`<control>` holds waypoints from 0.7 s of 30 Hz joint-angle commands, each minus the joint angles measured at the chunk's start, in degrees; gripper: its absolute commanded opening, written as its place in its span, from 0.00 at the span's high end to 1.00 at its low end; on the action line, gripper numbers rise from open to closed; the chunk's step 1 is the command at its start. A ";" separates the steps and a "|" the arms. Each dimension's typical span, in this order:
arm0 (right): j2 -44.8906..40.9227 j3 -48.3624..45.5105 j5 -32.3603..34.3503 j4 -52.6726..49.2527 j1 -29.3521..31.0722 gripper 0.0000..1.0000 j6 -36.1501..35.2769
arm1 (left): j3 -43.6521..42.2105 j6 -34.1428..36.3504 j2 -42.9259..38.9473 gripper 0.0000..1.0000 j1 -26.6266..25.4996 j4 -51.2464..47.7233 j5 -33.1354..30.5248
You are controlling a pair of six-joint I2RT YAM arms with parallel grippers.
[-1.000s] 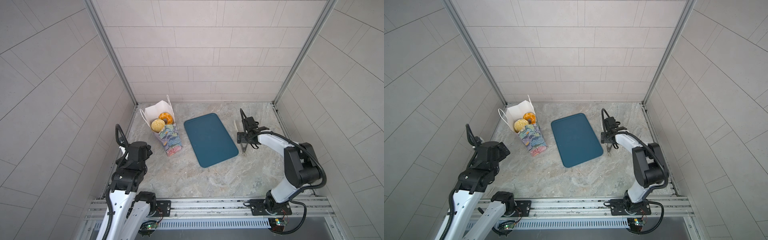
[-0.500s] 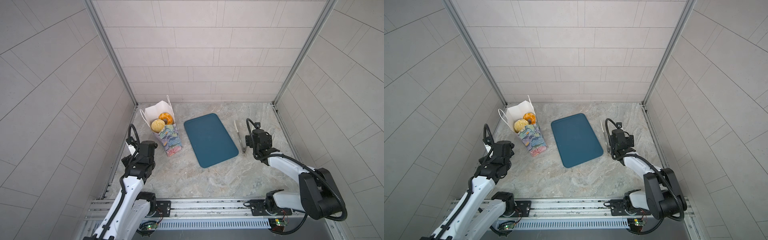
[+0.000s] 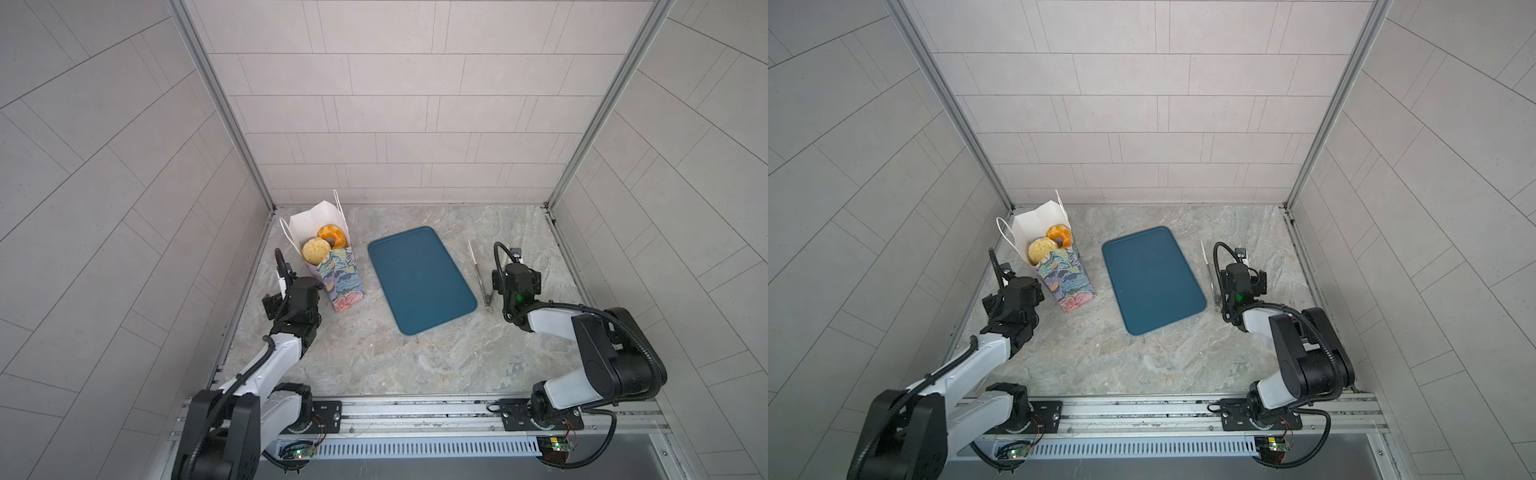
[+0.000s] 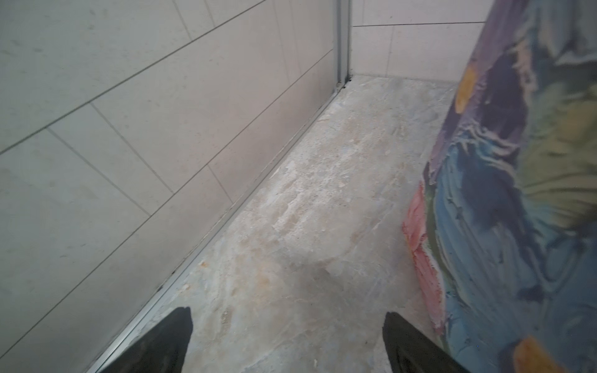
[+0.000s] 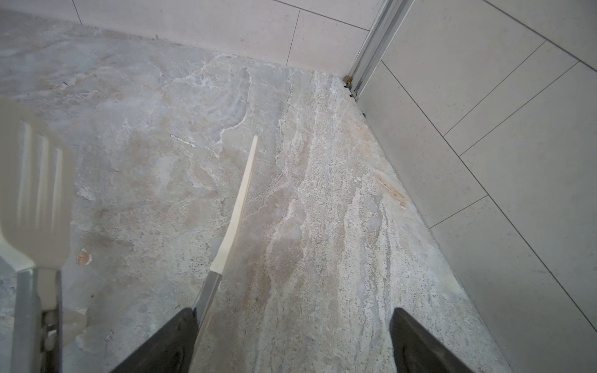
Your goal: Place the fake bread into the paper bag
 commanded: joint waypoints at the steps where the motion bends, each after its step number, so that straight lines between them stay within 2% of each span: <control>1: -0.22 -0.93 -4.65 3.60 -1.67 0.05 -0.03 | -2.98 6.83 4.60 0.00 0.22 21.06 5.17; 4: 1.29 -2.36 -9.33 7.27 -2.62 0.05 -0.92 | -5.44 8.66 10.47 0.00 0.17 31.05 7.67; 10: 1.30 -2.01 -10.59 6.34 -3.29 0.01 -0.72 | -4.66 9.40 17.61 0.00 -0.11 38.50 11.15; 16: 1.30 -1.96 -10.81 6.27 -3.44 0.01 -0.61 | -6.10 11.17 27.16 0.00 -0.22 51.01 15.94; 18: 1.21 -1.97 -10.73 6.37 -3.40 0.00 -0.58 | -6.09 12.03 30.48 0.00 -0.47 55.05 15.39; 21: 1.12 -2.11 -10.74 6.44 -3.38 0.00 -0.70 | -4.78 10.56 27.27 0.00 -0.44 47.60 15.02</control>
